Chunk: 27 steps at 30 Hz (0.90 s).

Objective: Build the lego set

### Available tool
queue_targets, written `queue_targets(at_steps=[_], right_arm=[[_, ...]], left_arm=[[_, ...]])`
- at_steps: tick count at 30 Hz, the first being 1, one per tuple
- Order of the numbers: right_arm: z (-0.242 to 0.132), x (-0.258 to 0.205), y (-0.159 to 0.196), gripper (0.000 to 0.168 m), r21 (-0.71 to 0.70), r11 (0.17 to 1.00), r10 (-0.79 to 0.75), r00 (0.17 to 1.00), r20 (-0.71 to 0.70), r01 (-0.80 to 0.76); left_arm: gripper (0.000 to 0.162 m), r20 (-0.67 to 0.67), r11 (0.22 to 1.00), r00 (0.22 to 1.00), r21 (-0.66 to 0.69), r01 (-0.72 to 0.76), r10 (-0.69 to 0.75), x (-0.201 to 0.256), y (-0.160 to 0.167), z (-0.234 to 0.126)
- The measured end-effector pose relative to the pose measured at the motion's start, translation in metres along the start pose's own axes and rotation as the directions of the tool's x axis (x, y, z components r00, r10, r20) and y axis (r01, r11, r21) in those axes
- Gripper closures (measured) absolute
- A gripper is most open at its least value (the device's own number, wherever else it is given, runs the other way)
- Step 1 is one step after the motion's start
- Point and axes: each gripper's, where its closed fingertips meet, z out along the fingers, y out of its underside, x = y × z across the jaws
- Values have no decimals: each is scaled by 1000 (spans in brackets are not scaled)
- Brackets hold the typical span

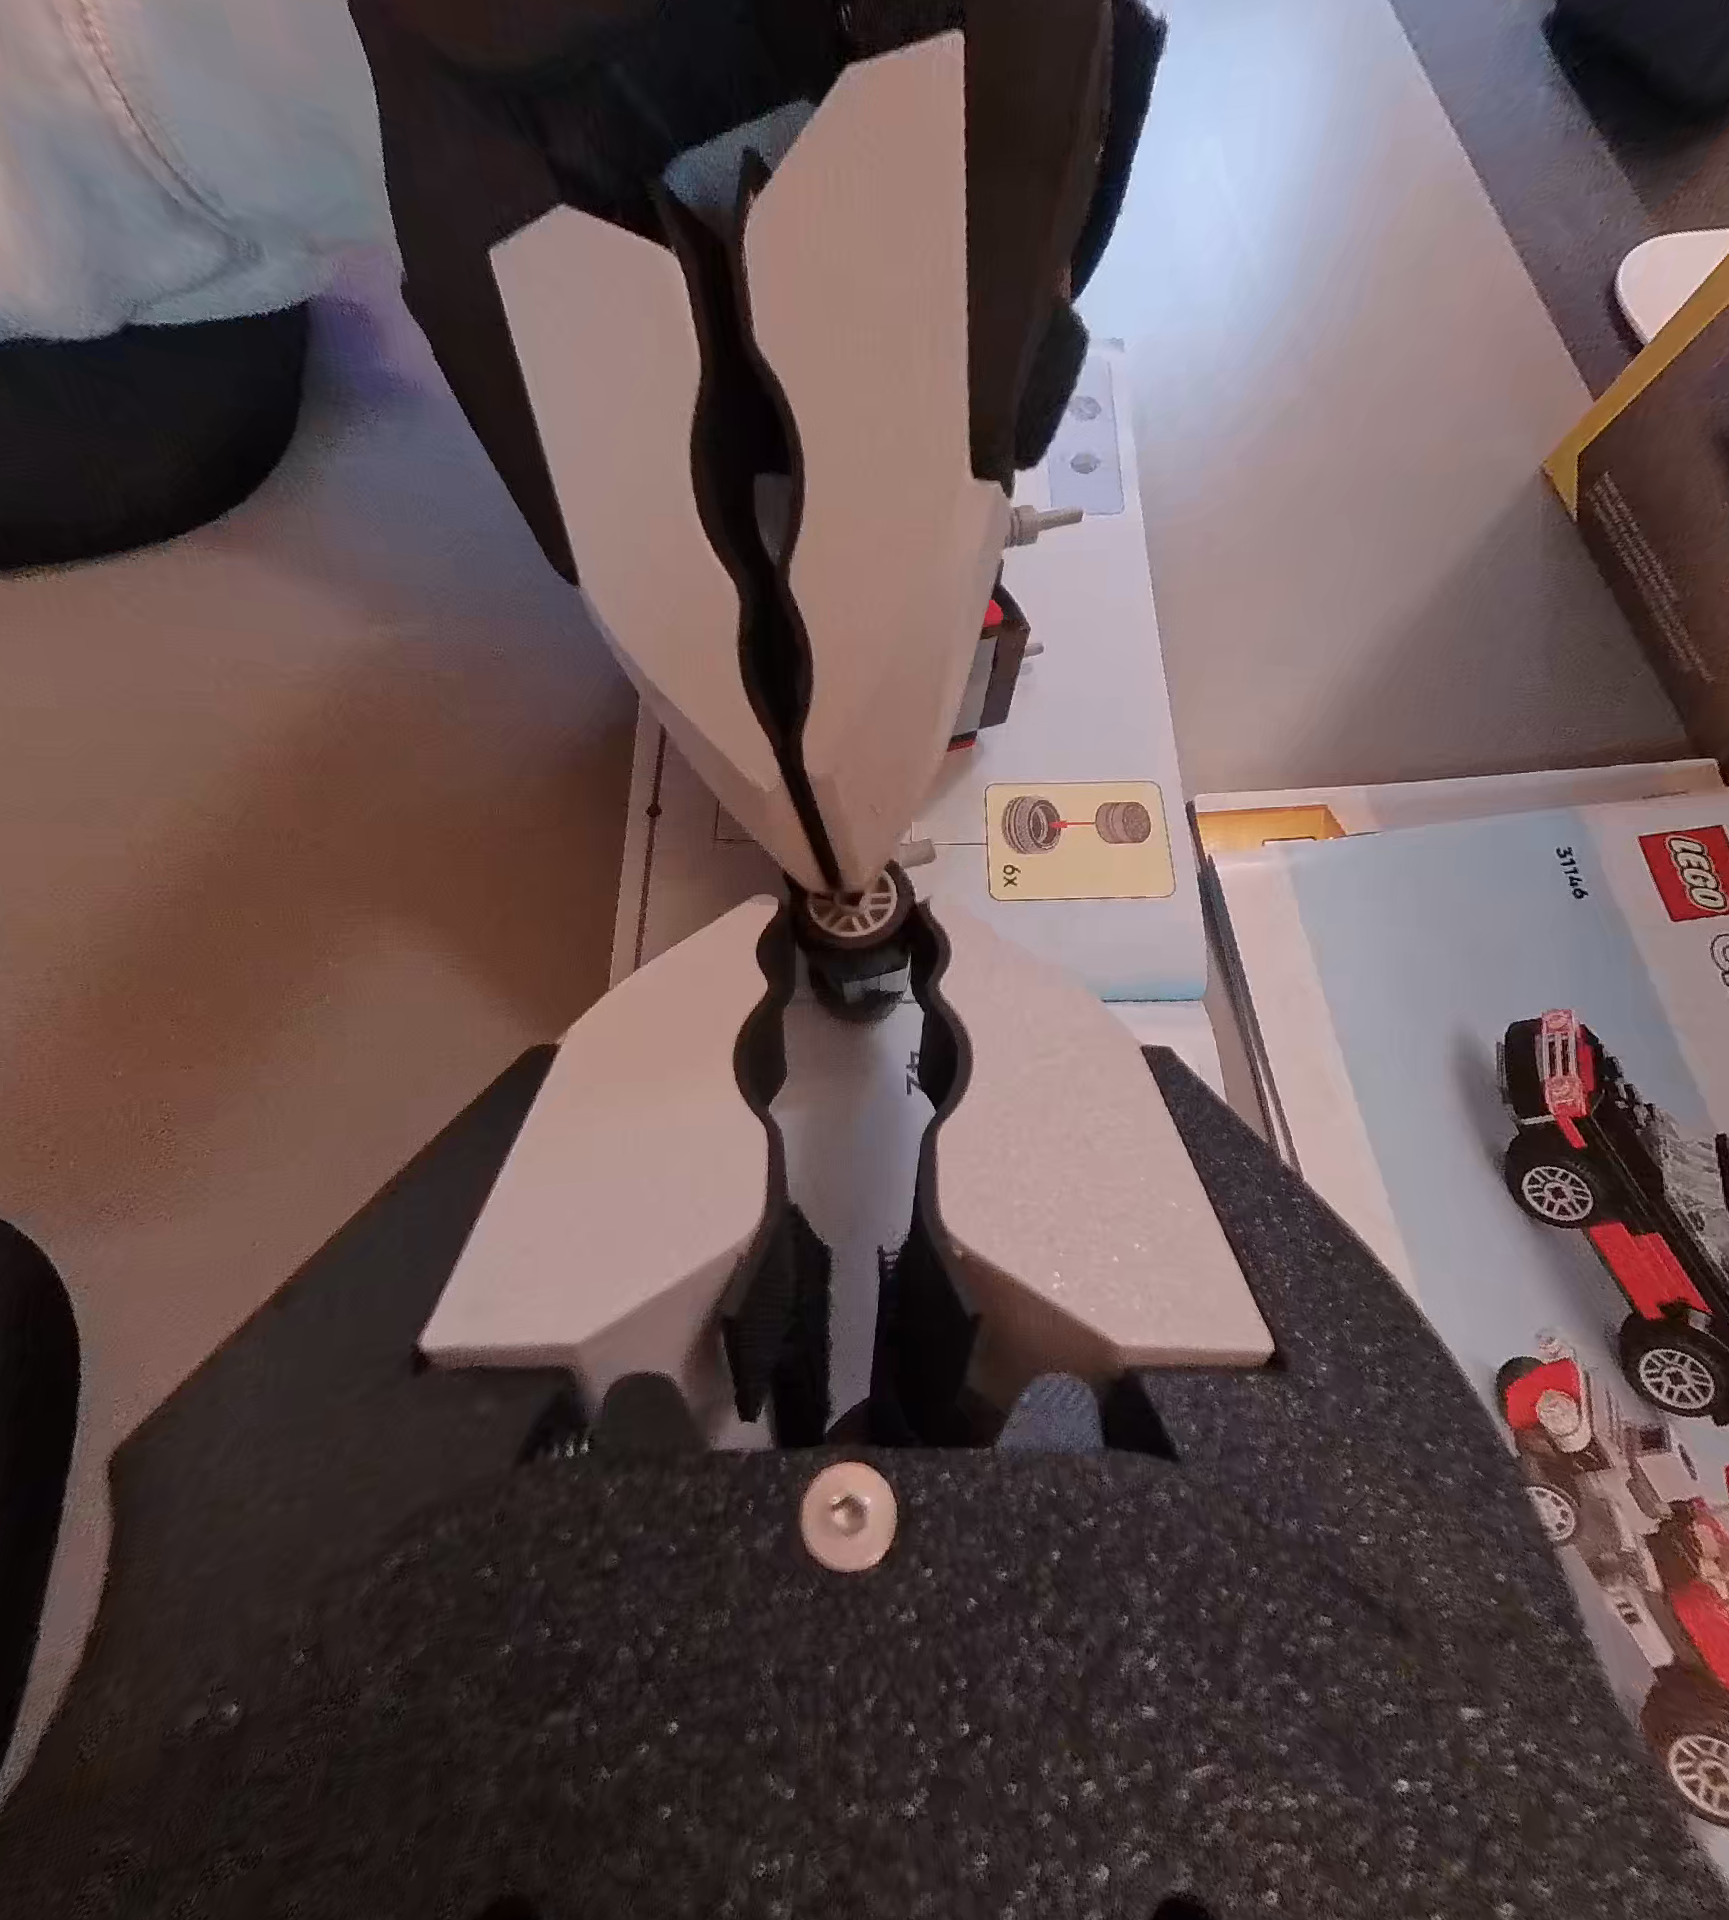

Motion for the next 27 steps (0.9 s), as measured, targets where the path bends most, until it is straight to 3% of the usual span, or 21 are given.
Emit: queue_targets(at_steps=[10,13,18,19,20,22,24,27], right_arm=[[4,1,5,147,17,1000,-4,1000,-6,4],[5,1,4,147,49,999,-3,1000,-17,4],[6,2,4,146,37,997,61,998,2,-61],[4,2,6,144,34,997,73,997,-2,-73],[2,5,8,131,49,994,95,995,-29,-93],[-8,8,6,117,130,981,151,987,-60,-142],[-20,12,5,112,139,983,133,984,-120,-116],[-39,25,-14,123,355,934,141,948,-284,-33]], left_arm=[[162,-3,994,1000,-109,30,-31,0,6,11],[161,-32,991,995,-101,89,-93,1,7,9],[161,-35,991,997,-112,66,-71,0,8,8],[162,-16,993,997,-95,70,-72,-2,8,7],[161,19,994,997,-78,72,-71,-5,8,4],[147,131,990,985,108,94,-108,-19,-12,-15],[140,218,916,951,383,121,-217,-37,-43,-51],[138,326,811,884,577,95,-335,-57,-53,-94]])
